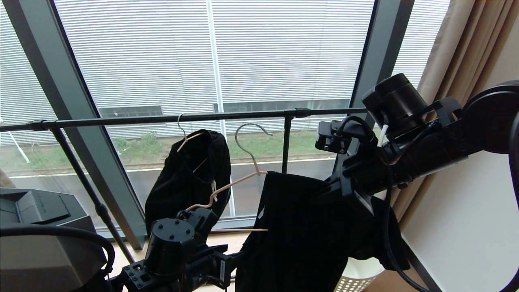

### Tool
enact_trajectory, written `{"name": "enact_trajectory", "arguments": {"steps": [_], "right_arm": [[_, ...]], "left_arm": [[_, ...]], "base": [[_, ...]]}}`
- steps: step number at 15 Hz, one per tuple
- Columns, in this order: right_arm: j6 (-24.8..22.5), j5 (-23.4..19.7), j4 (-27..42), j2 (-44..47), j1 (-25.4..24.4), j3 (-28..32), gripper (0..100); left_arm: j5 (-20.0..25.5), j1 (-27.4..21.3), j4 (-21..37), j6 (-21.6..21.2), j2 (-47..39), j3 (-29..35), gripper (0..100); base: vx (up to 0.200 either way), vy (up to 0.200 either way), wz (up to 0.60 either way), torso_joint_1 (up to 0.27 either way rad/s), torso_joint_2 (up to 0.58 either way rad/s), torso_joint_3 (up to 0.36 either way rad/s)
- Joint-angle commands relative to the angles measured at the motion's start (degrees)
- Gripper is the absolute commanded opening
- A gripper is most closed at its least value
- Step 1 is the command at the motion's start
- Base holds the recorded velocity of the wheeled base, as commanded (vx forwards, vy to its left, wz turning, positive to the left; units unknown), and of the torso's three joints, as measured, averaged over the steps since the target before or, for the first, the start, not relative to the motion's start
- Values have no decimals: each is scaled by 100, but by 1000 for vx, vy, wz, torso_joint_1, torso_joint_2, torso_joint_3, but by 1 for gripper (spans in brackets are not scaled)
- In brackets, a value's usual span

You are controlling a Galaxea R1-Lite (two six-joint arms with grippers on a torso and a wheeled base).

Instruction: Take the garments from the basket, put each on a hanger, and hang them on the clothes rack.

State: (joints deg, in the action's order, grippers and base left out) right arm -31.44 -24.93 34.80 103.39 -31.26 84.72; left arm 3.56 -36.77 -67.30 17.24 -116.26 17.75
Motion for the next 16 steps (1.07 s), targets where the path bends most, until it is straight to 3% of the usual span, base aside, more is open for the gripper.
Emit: {"name": "enact_trajectory", "arguments": {"steps": [1,10,16], "right_arm": [[-3,-3,0,-3,6,-9,0],[-11,-3,-9,-56,287,27,0],[-38,-3,-88,-100,515,-9,0]], "left_arm": [[4,-24,-2,-1,-2,-17,0],[-4,56,-46,-10,271,-210,0],[-4,407,-485,-124,315,-404,0]], "base": [[0,0,0,0,0,0],[0,0,0,0,0,0],[0,0,0,0,0,0]]}}
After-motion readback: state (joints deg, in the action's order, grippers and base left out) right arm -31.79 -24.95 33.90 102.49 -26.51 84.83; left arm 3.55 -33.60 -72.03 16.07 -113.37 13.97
